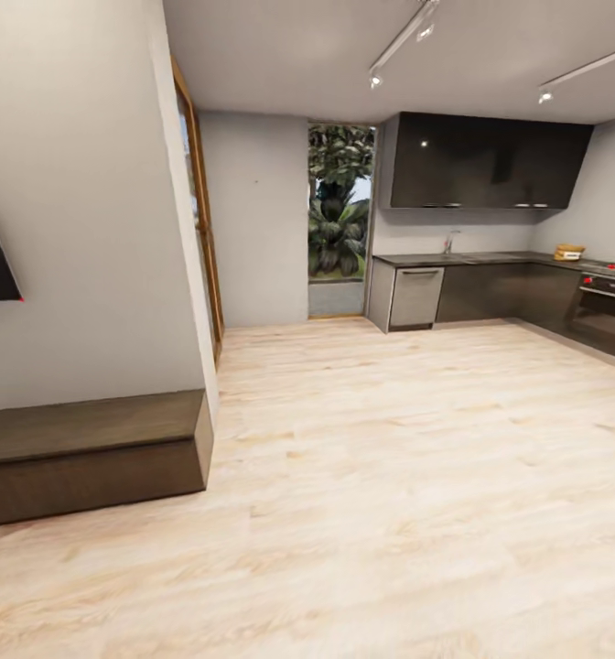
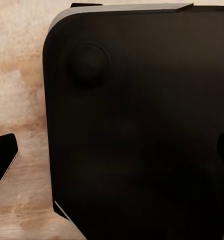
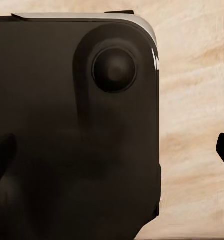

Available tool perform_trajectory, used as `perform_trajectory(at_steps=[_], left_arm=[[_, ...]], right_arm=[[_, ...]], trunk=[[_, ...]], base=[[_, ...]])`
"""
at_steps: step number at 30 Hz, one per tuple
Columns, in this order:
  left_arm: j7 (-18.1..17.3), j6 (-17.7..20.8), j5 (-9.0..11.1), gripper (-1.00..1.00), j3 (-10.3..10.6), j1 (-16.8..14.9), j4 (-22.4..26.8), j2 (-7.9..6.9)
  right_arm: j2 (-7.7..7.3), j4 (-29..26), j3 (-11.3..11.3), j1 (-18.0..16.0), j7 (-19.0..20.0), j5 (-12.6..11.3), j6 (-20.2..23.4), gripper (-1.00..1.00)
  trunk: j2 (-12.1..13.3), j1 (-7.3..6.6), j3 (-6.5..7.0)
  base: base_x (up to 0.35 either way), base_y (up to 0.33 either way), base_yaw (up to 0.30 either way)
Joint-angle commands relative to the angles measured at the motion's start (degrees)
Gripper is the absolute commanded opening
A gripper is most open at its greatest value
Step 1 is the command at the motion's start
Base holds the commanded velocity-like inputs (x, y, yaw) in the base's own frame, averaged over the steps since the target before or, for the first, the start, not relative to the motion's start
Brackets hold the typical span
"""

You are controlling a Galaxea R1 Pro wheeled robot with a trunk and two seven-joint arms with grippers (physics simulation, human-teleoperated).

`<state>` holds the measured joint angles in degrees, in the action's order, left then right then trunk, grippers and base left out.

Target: In the kitchen, take the popcorn bag from the countertop, put it into the microwave, and heat it until the popcorn is cooked so the cooked popcorn ends up inside the bag.

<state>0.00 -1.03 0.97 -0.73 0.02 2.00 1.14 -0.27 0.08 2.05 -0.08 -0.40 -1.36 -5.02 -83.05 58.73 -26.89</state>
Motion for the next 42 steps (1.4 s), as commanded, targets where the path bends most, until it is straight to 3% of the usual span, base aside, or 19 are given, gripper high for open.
perform_trajectory(at_steps=[1,18,42], left_arm=[[0.0,-0.1,0.1,1.0,-0.1,0.0,0.0,0.0],[0.0,0.2,0.1,1.0,0.1,0.0,-0.1,0.0],[0.0,0.9,0.3,1.0,0.2,0.0,0.0,0.17]], right_arm=[[0.01,0.0,0.2,0.0,0.0,-0.1,-0.2,1.0],[0.01,0.0,0.2,0.0,0.0,-0.1,-0.2,1.0],[-0.07,0.0,0.1,0.0,-0.1,0.2,-0.2,1.0]], trunk=[[0.0,0.0,-0.04],[0.0,0.0,-0.04],[0.0,0.0,-0.04]], base=[[0.0,0.0,-0.289],[0.025,0.0,-0.285],[0.316,0.0,-0.011]])
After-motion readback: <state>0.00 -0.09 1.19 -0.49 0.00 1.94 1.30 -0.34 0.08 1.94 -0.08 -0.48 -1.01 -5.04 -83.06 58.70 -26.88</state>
